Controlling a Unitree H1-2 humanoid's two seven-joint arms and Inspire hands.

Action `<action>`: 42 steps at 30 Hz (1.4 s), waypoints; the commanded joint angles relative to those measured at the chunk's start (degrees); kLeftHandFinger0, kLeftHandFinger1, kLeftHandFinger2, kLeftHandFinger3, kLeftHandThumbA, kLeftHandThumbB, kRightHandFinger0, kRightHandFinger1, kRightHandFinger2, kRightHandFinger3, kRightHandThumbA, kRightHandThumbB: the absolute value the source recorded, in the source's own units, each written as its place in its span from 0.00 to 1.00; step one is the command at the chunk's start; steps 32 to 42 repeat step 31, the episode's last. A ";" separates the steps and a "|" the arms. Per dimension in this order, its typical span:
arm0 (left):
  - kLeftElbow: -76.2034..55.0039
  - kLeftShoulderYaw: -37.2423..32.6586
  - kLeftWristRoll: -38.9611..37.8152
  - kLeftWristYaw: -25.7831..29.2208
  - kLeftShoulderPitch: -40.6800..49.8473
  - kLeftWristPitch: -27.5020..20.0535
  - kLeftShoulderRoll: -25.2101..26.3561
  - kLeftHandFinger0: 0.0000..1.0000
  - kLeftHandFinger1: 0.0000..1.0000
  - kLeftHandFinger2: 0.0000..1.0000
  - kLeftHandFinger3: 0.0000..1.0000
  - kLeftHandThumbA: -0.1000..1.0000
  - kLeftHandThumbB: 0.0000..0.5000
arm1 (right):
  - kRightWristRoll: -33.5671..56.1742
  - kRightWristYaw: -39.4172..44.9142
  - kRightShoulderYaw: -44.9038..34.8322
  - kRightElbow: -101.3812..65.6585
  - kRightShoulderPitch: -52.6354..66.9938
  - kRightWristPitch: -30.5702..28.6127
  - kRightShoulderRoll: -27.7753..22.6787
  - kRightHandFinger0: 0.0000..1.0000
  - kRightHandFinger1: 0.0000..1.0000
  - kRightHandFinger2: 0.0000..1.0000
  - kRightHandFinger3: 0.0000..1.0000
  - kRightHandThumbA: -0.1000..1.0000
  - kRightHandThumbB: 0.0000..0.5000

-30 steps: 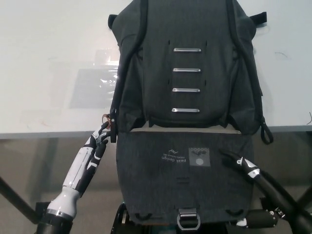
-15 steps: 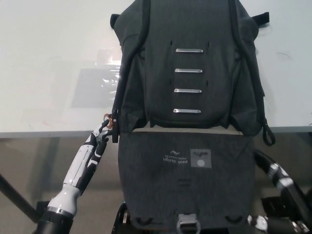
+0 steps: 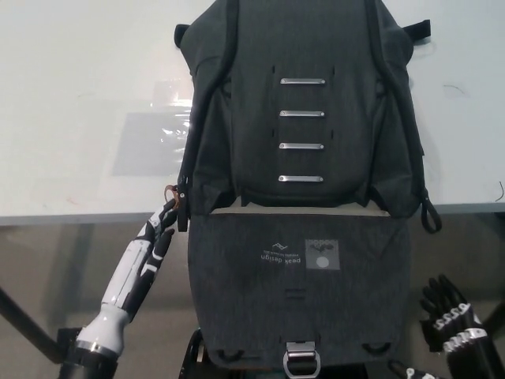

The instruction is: A bag is kept in the middle of the table with its flap loosely closed and the robot uses its right hand to adjust it and opens it

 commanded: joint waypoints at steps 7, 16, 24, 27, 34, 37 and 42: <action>-6.16 -0.64 -0.83 -0.58 5.94 -3.21 0.29 1.00 1.00 1.00 1.00 1.00 0.37 | 4.44 1.80 3.06 4.22 -2.50 -0.53 2.04 1.00 1.00 1.00 1.00 1.00 0.70; -5.99 0.05 -0.98 -0.99 10.48 -5.14 2.08 1.00 1.00 1.00 1.00 1.00 0.30 | 3.07 1.22 4.21 5.38 -5.17 -0.12 1.75 1.00 1.00 1.00 1.00 1.00 0.57; -2.27 0.95 -4.02 -1.27 9.61 -3.08 0.90 1.00 1.00 1.00 1.00 1.00 0.25 | 2.44 1.57 5.21 6.52 -6.41 0.66 1.35 1.00 1.00 1.00 1.00 1.00 0.64; -1.81 1.06 -4.14 -1.22 9.10 -2.42 0.48 1.00 1.00 1.00 1.00 1.00 0.22 | 2.76 1.83 5.44 6.60 -6.64 1.03 1.00 1.00 1.00 1.00 1.00 1.00 0.63; -1.24 0.93 -3.98 -1.10 9.14 -2.92 0.49 1.00 1.00 1.00 1.00 1.00 0.22 | 2.20 1.51 5.63 6.57 -6.61 1.19 0.89 1.00 1.00 1.00 1.00 1.00 0.62; -1.24 0.93 -3.98 -1.10 9.14 -2.92 0.49 1.00 1.00 1.00 1.00 1.00 0.22 | 2.20 1.51 5.63 6.57 -6.61 1.19 0.89 1.00 1.00 1.00 1.00 1.00 0.62; -1.24 0.93 -3.98 -1.10 9.14 -2.92 0.49 1.00 1.00 1.00 1.00 1.00 0.22 | 2.20 1.51 5.63 6.57 -6.61 1.19 0.89 1.00 1.00 1.00 1.00 1.00 0.62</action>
